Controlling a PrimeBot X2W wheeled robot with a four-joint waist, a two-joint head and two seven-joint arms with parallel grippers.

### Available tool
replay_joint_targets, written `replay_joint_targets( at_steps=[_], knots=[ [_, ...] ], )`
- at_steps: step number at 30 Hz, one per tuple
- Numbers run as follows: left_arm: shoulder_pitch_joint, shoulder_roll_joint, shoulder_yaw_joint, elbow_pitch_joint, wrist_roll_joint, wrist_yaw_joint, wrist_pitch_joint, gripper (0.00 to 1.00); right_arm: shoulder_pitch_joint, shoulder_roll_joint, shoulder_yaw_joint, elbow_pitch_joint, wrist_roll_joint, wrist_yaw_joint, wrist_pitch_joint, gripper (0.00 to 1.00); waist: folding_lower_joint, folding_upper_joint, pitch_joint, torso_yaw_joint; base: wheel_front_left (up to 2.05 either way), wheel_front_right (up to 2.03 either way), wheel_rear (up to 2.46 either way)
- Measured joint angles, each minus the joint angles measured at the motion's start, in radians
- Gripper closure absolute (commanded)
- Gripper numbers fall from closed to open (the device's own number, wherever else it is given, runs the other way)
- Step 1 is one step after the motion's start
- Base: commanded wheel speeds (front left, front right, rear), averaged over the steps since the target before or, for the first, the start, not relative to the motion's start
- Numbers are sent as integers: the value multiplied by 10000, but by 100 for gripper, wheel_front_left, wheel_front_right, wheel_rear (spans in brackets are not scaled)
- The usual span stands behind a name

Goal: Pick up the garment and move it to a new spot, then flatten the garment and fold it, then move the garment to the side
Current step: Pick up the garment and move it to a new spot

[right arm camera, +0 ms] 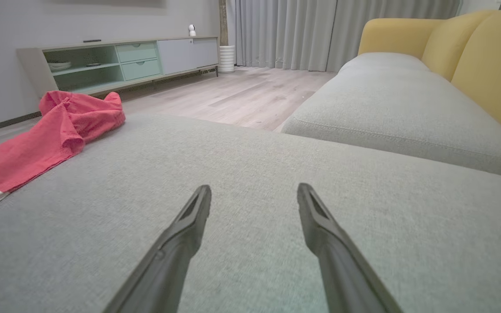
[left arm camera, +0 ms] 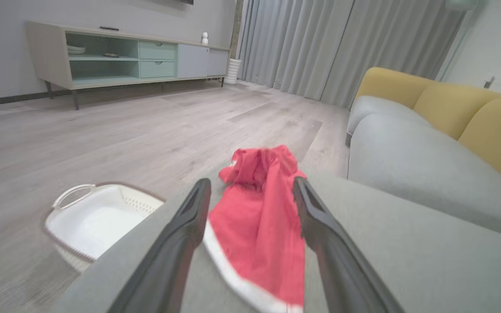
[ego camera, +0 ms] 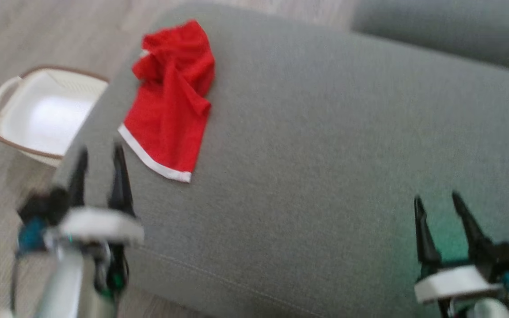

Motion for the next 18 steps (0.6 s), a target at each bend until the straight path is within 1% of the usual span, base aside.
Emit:
replay_joint_targets(
  at_steps=[2, 3, 5, 8, 10, 14, 18],
  knots=[
    [-1248, 23, 209, 562, -324, -140, 25, 0, -456, -81, -29, -192, -184, 0, 8, 0, 2, 0, 507, -163, 0, 0, 0],
    [-1848, 100, 226, 913, -332, -234, 117, 0, -656, -180, -25, -326, -245, 0, 42, 0, 1, 0, 773, -244, 0, 0, 0],
    [-3029, 209, 468, 1755, -566, -290, 441, 0, -991, -476, -19, -635, -295, 0, 148, 0, 2, 0, 1337, -412, 0, 0, 0],
    [-4565, 623, 662, 3179, -604, -199, 924, 0, -1293, -913, 23, -1060, -311, 0, 378, 0, 3, 0, 2146, -688, 0, 0, 0],
    [-5481, 759, 915, 4126, -773, -61, 1166, 0, -1358, -1076, 48, -1384, -309, 0, 510, 0, 3, -1, 2656, -879, 0, 0, 0],
    [-6753, 895, 1108, 5916, -894, -42, 1402, 0, -1574, -1271, 186, -1837, -303, 0, 677, 0, 5, -1, 3474, -1341, 0, 0, 0],
    [-7366, 938, 1110, 7402, -984, -52, 1534, 0, -1648, -1271, 301, -2190, -232, 0, 792, 0, 3, -1, 3938, -1907, 0, 0, 0]
  ],
)
